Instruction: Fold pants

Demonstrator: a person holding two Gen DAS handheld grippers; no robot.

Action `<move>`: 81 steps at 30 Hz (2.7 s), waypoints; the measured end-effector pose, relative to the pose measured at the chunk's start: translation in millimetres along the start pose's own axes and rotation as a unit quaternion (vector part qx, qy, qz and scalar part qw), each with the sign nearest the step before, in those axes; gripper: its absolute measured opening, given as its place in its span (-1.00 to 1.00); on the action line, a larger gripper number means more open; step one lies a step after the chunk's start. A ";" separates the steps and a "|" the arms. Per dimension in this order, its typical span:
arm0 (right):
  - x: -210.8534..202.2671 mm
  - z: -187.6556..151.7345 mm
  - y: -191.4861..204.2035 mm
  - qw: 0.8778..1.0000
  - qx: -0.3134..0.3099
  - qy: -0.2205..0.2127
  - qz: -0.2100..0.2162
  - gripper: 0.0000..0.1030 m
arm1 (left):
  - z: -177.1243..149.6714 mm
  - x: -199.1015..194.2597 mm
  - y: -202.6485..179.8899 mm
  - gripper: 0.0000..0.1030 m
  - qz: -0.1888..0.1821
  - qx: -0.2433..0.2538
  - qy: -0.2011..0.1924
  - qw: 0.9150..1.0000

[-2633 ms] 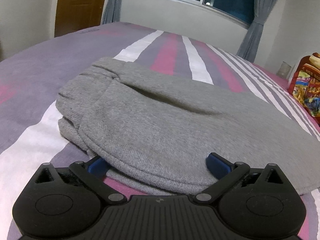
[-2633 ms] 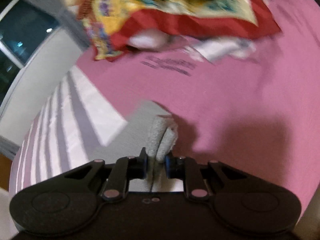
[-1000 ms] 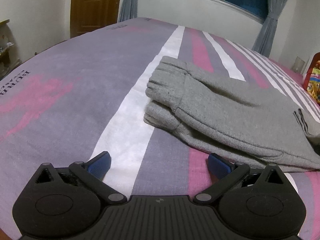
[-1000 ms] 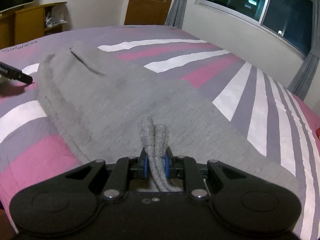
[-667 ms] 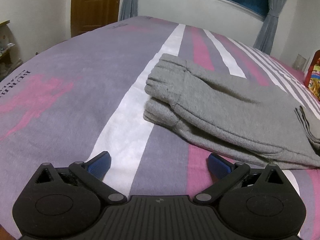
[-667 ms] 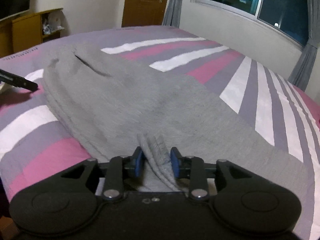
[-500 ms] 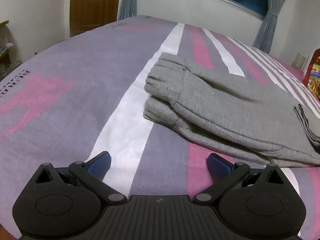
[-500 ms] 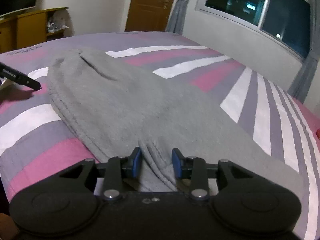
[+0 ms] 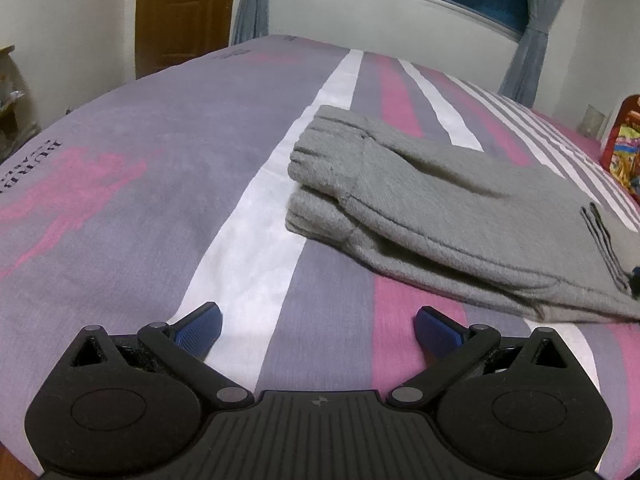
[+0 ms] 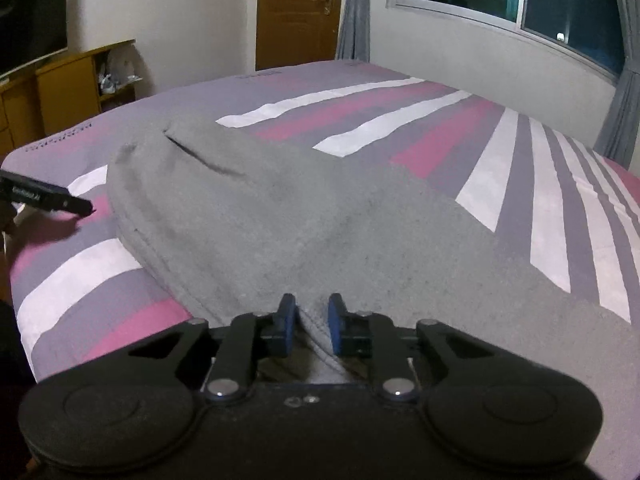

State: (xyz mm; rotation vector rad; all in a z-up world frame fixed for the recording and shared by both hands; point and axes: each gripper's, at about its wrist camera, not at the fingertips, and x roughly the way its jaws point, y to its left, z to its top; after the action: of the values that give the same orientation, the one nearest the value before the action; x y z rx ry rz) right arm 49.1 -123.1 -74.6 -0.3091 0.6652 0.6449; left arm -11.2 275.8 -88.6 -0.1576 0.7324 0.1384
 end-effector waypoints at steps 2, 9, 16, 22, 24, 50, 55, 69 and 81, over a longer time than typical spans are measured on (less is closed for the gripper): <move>-4.2 1.5 3.2 1.000 -0.004 -0.008 0.001 -0.79 | -1.2 -1.4 -0.5 0.98 0.000 0.002 0.000 1.000; -1.0 -9.3 4.9 0.999 0.004 0.012 0.038 -0.78 | -1.1 -2.2 -2.4 0.98 0.005 0.003 0.003 1.000; -28.2 -4.5 5.9 0.999 0.010 -0.038 0.015 -0.57 | 9.3 -3.8 -4.4 0.98 0.013 -0.010 0.014 1.000; -75.0 -32.0 -44.1 0.992 0.066 -0.058 -0.087 -0.64 | 6.4 -10.8 -21.7 0.97 0.005 -0.005 0.007 1.000; -96.6 -46.5 -71.9 0.986 0.109 -0.062 -0.107 -0.64 | 7.6 -15.5 -26.8 0.97 -0.008 -0.011 0.000 1.000; -140.3 -110.0 -160.4 0.950 0.262 -0.044 -0.162 -0.49 | 35.3 40.7 -234.6 0.13 -0.276 -0.037 0.117 0.953; -138.2 -110.1 -164.1 0.949 0.273 -0.037 -0.155 -0.45 | 30.8 64.1 -237.9 0.07 -0.306 -0.064 0.150 0.938; -121.0 -108.8 -162.0 0.949 0.275 -0.002 -0.156 -0.43 | 18.3 81.9 -230.9 -0.66 -0.338 -0.124 0.155 0.920; -126.0 -111.3 -168.8 0.945 0.291 -0.013 -0.147 -0.38 | 18.4 77.9 -228.3 -0.49 -0.322 -0.094 0.145 0.931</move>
State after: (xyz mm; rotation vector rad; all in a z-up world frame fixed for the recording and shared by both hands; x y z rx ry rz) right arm 28.8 -360.3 -64.7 0.1502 0.7345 0.1476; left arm 99.3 61.2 -105.9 -0.6038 0.9269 -0.4540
